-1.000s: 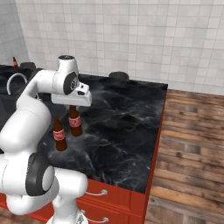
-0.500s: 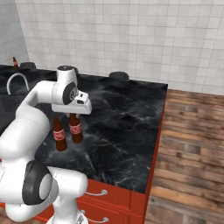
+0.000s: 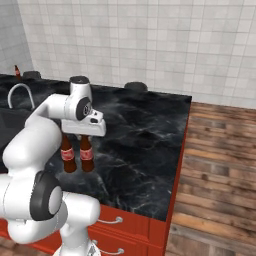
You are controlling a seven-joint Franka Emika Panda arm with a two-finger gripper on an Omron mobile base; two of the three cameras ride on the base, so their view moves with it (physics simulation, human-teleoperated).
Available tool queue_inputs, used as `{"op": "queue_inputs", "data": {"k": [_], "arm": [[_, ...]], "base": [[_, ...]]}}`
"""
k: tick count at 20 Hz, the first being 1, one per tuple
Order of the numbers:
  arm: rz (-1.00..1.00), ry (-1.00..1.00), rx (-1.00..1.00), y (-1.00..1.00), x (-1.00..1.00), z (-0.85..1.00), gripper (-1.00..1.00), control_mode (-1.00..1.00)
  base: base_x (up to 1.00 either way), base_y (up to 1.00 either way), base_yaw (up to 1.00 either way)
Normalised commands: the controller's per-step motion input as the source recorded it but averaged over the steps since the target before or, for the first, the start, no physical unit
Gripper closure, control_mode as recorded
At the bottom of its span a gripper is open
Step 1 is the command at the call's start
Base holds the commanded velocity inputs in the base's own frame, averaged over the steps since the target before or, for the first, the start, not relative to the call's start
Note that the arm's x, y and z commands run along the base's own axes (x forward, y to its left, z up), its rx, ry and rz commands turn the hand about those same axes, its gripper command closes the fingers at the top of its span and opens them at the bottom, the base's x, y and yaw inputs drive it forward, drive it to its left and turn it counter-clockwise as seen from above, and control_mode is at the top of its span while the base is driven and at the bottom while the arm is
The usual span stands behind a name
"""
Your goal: Place the large bottle from the dining counter next to the other large bottle outside the sink, and place the small bottle from the dining counter next to the other small bottle inside the sink.
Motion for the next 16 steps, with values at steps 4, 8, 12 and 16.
{"op": "queue_inputs", "data": {"k": [4,8,12,16], "arm": [[0.00,0.00,0.00,0.00,0.00,-0.56,1.00,-1.00],[0.00,0.00,0.00,0.00,0.00,-0.37,1.00,-1.00],[0.00,0.00,0.00,0.00,0.00,-0.34,1.00,-1.00],[0.00,0.00,0.00,0.00,0.00,-0.11,1.00,-1.00]], "base": [[0.00,0.00,0.00],[0.00,0.00,0.00],[0.00,0.00,0.00],[0.00,0.00,0.00]]}}
